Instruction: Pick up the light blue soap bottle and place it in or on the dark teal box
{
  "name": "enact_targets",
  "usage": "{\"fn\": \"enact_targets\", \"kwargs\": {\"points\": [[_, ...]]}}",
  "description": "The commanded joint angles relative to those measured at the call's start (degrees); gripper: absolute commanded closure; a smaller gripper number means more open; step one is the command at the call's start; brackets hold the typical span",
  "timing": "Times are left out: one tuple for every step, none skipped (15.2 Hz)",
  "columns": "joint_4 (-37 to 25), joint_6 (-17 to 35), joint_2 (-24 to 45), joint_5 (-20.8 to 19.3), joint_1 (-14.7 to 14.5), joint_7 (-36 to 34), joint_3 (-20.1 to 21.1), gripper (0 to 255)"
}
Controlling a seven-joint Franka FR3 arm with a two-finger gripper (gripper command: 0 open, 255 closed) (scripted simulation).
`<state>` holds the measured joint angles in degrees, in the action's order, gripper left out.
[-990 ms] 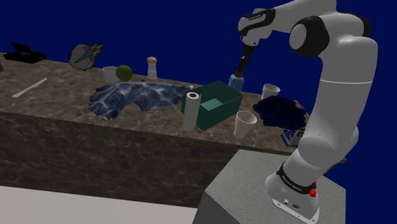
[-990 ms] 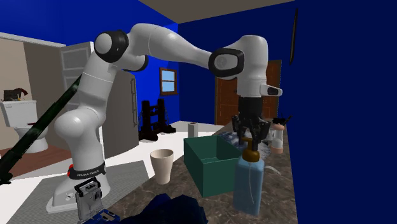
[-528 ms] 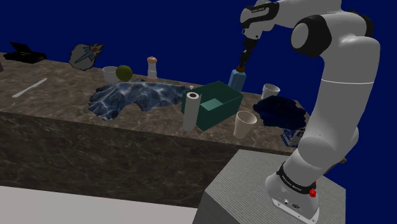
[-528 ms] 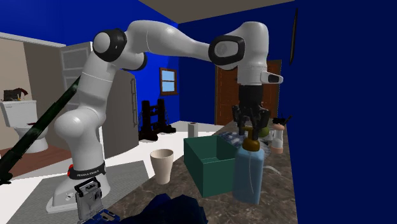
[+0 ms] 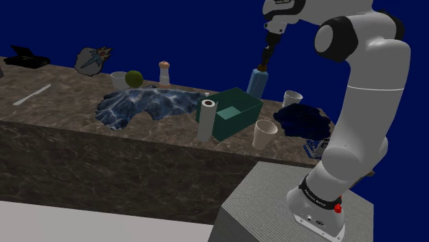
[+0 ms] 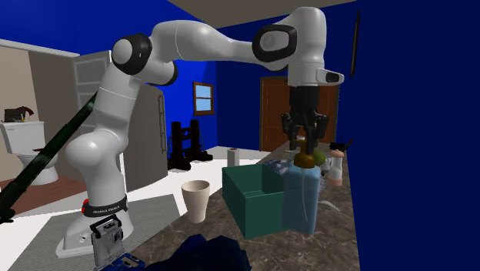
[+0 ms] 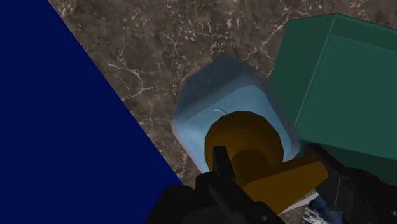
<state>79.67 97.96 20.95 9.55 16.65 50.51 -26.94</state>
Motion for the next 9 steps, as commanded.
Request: {"fn": "enact_targets", "kwargs": {"points": [[-1.7,-1.6,0.1,0.0,0.2,-0.1,0.0,255],[-2.6,-2.4,0.2,0.0,0.3,-0.1,-0.1,255],[-3.6,-3.3,0.3,0.1,0.4,-0.1,-0.1,255],[-4.6,-4.1,0.5,0.2,0.6,-0.1,-0.1,255],[-5.6,-5.0,0.6,0.2,0.7,-0.1,-0.1,255],[-6.7,-5.9,0.8,0.3,0.9,-0.1,-0.1,255],[-7.8,-6.8,1.0,0.4,1.0,-0.1,-0.1,255],[-8.9,-7.7,1.3,0.5,1.2,-0.1,-0.1,255],[-10.1,-8.6,1.5,0.6,1.4,-0.1,-0.1,255]]}}
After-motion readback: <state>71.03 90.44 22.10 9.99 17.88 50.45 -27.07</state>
